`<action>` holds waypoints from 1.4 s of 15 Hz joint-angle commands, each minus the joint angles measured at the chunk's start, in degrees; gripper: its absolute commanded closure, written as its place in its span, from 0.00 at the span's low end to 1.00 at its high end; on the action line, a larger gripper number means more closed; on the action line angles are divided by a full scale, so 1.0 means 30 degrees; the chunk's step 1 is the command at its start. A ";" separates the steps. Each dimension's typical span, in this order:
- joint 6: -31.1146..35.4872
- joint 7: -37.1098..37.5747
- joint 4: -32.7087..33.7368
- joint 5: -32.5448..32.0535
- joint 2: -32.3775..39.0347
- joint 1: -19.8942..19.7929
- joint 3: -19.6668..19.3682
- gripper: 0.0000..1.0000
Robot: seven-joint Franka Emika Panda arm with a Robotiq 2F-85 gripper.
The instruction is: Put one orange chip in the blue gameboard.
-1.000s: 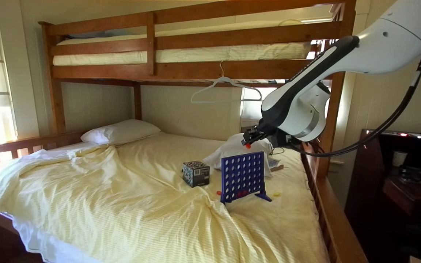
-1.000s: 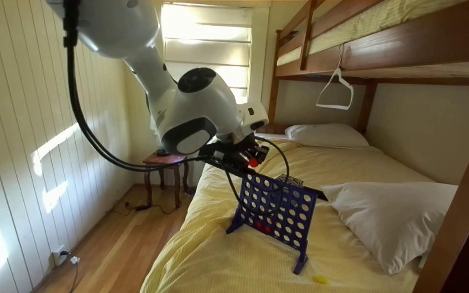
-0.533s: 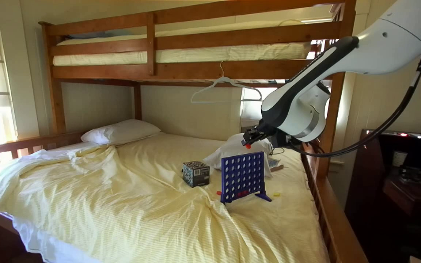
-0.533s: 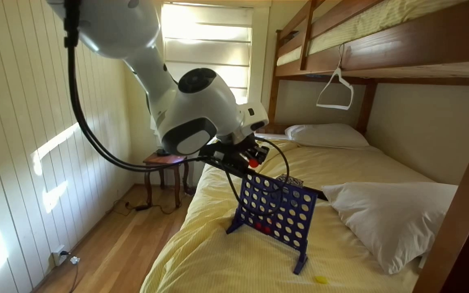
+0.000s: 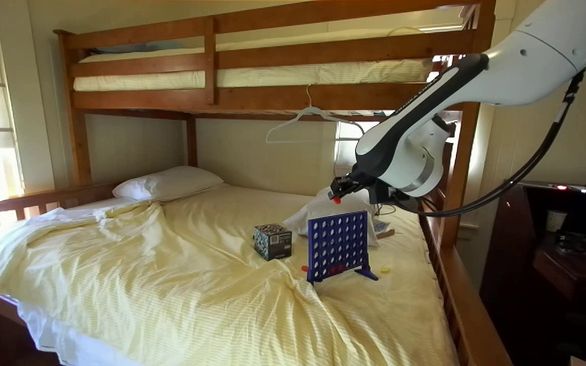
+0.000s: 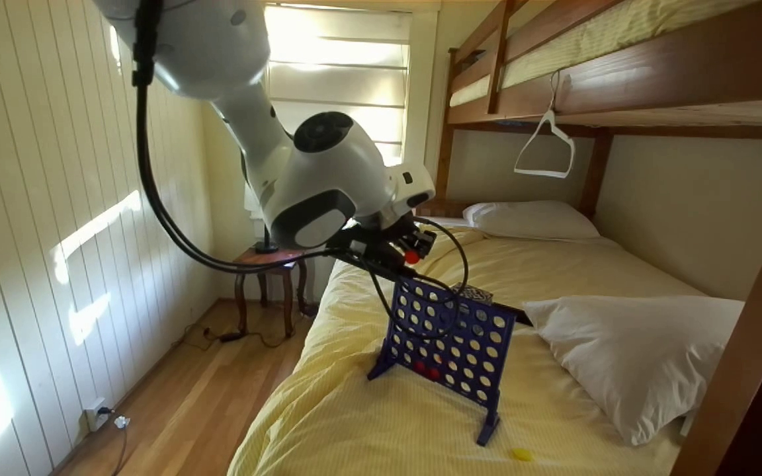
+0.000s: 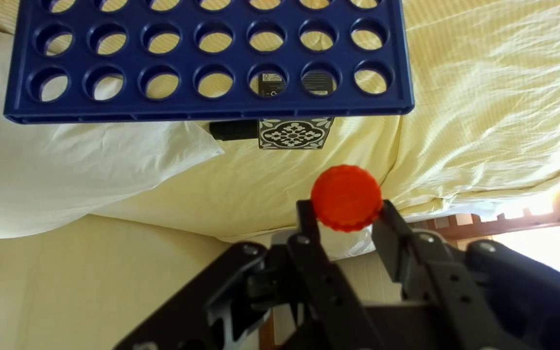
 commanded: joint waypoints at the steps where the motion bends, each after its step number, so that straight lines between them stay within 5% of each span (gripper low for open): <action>1: 0.0529 0.0673 0.0992 -0.0802 0.1353 -0.0316 0.0172 0.91; 2: 0.0594 0.0689 0.1089 -0.0787 0.1566 -0.0371 0.0159 0.91; 3: 0.0505 0.3476 0.0752 -0.3633 0.1579 0.2560 -0.3365 0.91; 8: 0.1274 0.7400 0.0792 -0.8000 0.2470 0.4611 -0.6423 0.91; 9: 0.1648 0.6820 0.0812 -0.7506 0.2672 0.3189 -0.4850 0.91; 13: 0.3042 0.8365 0.0682 -0.9294 0.3315 0.2194 -0.3912 0.91; 21: 0.5693 0.9126 0.0518 -1.0860 0.4673 0.1008 -0.3570 0.91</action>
